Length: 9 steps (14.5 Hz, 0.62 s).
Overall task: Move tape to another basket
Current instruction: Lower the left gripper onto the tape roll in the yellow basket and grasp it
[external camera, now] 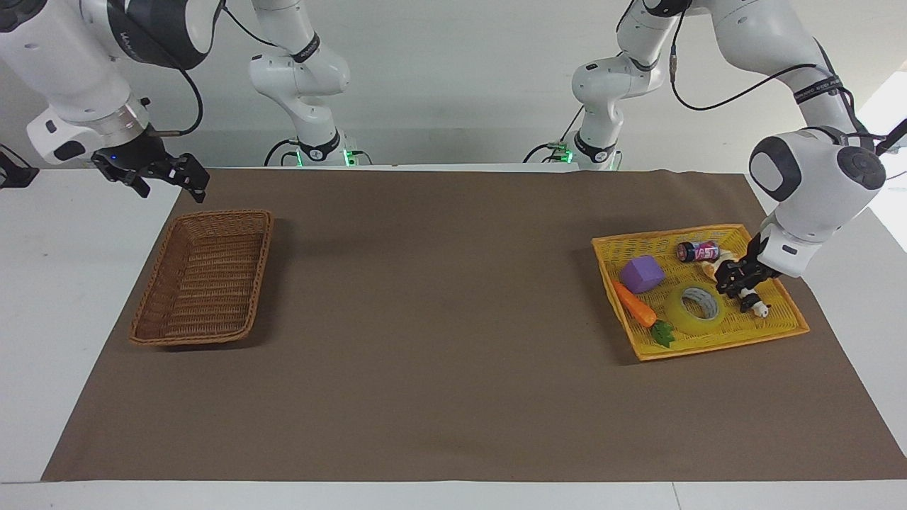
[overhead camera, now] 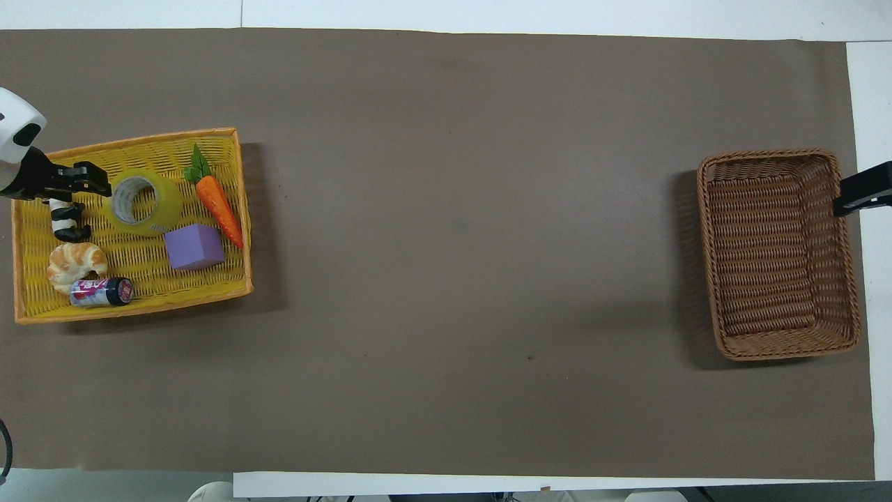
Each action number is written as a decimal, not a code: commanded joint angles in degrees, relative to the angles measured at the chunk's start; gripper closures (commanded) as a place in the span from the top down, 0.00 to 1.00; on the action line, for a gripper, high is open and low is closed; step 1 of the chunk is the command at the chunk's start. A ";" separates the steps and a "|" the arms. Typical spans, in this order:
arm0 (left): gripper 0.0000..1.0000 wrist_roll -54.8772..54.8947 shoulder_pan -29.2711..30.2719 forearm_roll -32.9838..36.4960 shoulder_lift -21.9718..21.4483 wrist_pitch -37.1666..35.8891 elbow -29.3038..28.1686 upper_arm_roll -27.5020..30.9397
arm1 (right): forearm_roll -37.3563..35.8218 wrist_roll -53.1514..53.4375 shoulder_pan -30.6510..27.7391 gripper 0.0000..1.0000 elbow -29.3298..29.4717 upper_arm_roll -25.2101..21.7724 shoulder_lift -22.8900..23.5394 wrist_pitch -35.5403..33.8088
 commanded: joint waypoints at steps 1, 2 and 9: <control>0.63 -1.23 0.20 0.31 2.19 3.55 -0.86 0.30 | -0.28 -0.86 0.08 1.00 -1.45 -0.03 -1.30 0.24; 0.63 -1.23 0.29 0.66 3.16 4.17 -0.86 0.38 | -0.28 -0.86 0.08 1.00 -1.45 -0.03 -1.30 0.33; 0.51 -1.58 0.64 2.24 5.80 12.41 -6.55 0.30 | -0.28 -0.86 0.08 1.00 -1.45 -0.03 -1.30 0.33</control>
